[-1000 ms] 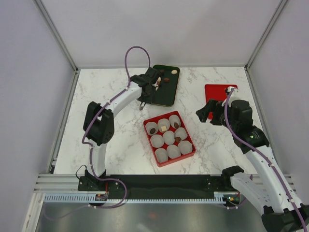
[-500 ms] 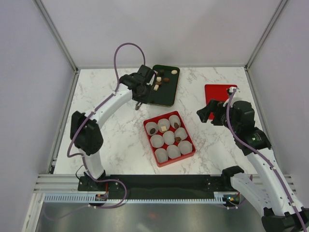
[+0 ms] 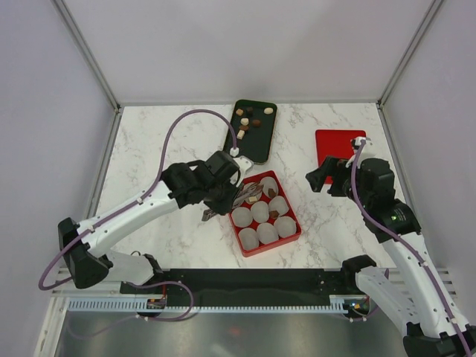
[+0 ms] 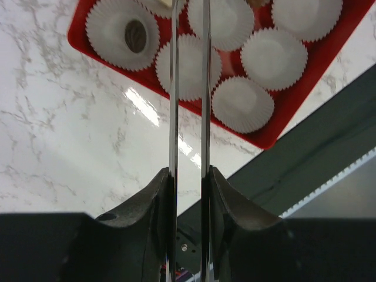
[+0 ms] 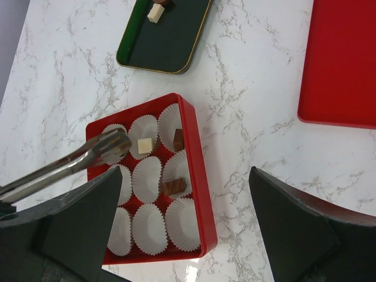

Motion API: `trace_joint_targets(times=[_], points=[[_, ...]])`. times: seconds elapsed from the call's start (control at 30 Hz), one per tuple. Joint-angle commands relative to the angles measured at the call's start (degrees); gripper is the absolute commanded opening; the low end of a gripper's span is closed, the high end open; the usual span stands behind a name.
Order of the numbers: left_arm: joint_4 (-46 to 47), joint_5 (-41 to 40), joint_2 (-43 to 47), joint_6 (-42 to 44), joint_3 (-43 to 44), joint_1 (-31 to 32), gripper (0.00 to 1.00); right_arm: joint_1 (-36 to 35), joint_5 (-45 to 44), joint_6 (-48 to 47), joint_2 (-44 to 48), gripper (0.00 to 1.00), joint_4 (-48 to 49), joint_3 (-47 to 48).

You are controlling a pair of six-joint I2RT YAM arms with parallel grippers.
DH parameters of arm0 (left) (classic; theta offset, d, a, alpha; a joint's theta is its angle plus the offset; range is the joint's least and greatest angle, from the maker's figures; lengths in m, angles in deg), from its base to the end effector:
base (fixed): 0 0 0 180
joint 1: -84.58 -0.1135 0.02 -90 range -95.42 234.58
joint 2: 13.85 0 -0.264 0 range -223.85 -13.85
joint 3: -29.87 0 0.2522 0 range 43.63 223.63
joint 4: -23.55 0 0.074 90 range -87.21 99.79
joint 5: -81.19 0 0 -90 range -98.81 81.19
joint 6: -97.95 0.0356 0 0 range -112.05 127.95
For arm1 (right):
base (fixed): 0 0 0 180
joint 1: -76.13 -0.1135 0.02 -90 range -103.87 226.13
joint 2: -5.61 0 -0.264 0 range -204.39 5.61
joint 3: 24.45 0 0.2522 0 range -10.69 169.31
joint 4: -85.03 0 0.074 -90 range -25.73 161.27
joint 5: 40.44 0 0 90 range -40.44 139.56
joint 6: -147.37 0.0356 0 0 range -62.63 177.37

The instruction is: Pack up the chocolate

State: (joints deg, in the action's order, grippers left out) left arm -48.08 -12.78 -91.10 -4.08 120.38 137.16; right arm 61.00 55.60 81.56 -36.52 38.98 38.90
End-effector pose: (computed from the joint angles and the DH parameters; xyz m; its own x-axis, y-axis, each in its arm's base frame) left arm 0.1628 -0.2087 0.3356 -0.6666 0.5290 -0.5252 0.6455 0.7620 -0.0516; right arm 0.1521 0.0450 0.3359 -0.5139 0.2832 -0.8098 -0.1548 0.8979 0.4122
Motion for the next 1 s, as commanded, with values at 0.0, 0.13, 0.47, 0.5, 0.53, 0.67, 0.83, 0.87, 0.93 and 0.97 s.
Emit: trace_joint_targets(times=[0.0,0.13,0.47,0.5,0.53,0.67,0.83,0.87,0.93,0.97], points=[[-0.93,2.82,5.79,-4.57,-3.97,2.61,0.31,0.11,-1.30,-0.54,0.91,0.98,-1.37,1.83],[-0.84,2.82,8.78,-6.34,-7.05,3.94,0.32,0.11,-1.65,-0.37,1.52,0.98,-1.72,1.75],[-0.14,3.70,6.68,-5.37,-6.88,4.20,0.31,0.11,-1.74,0.07,1.70,0.98,-1.90,2.54],[0.03,3.70,6.33,-5.28,-6.96,4.20,0.31,0.11,-1.74,-0.01,1.70,0.98,-1.90,2.80],[0.21,3.70,6.15,-5.28,-6.88,4.29,0.31,0.11,-1.74,0.07,1.70,0.98,-2.07,2.89],[1.26,3.70,3.96,-5.02,-5.57,4.29,0.33,0.11,-2.09,-0.45,1.70,0.98,-2.86,3.85],[1.35,4.85,1.41,-4.49,-3.72,4.38,0.34,0.11,-2.18,-0.46,1.96,0.98,-2.77,3.77],[1.35,4.67,1.32,-4.40,-3.80,4.38,0.35,0.11,-2.09,-0.54,1.79,0.98,-2.77,3.77],[1.35,4.67,1.05,-4.49,-3.89,4.38,0.35,0.11,-2.09,-0.80,1.53,0.98,-2.77,3.86],[1.35,4.67,0.97,-4.49,-3.89,4.38,0.36,0.11,-2.18,-0.89,1.44,0.98,-2.77,3.86]])
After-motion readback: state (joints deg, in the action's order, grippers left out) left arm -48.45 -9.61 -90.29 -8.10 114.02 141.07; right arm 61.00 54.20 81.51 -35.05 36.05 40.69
